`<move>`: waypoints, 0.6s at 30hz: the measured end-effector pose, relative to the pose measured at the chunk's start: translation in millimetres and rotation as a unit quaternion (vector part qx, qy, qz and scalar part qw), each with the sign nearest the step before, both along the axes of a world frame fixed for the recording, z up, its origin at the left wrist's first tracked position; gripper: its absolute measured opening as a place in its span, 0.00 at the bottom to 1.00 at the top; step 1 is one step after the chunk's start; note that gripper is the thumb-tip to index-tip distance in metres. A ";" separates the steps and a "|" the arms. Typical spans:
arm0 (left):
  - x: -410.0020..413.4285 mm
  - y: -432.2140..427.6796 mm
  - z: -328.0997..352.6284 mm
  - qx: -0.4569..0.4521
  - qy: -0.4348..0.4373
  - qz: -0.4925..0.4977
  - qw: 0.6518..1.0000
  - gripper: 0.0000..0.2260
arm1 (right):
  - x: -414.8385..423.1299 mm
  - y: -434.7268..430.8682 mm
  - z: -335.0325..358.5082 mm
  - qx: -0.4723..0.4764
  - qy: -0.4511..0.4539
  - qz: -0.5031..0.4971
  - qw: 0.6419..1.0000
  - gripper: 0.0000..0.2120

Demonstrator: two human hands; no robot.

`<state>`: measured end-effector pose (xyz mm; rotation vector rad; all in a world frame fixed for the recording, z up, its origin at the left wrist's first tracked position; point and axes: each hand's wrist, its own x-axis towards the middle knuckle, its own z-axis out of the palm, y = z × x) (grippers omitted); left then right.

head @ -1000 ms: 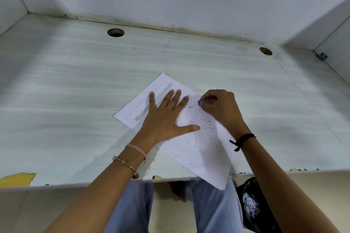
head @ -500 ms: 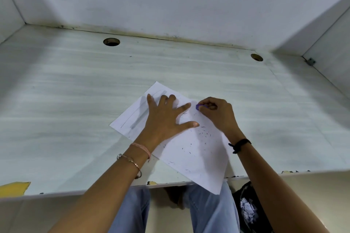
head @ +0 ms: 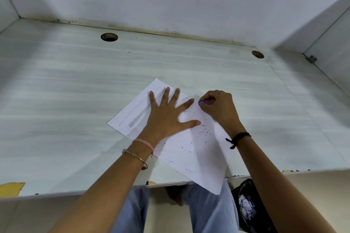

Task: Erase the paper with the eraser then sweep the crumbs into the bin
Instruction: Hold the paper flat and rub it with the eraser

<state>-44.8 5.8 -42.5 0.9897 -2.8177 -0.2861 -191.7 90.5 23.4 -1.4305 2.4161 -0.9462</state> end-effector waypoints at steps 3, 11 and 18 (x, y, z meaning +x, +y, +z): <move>-1.2 -1.1 -4.8 -0.022 0.002 -0.004 1.000 0.37 | 18.7 2.9 -1.6 0.026 0.008 0.062 0.998 0.05; 0.0 -0.4 -1.8 -0.014 0.003 -0.005 1.000 0.37 | 6.7 -0.2 1.0 0.016 0.005 0.030 0.999 0.04; 1.2 0.2 1.9 0.003 0.006 -0.004 1.000 0.37 | -16.8 7.3 4.8 0.018 -0.015 -0.024 0.999 0.04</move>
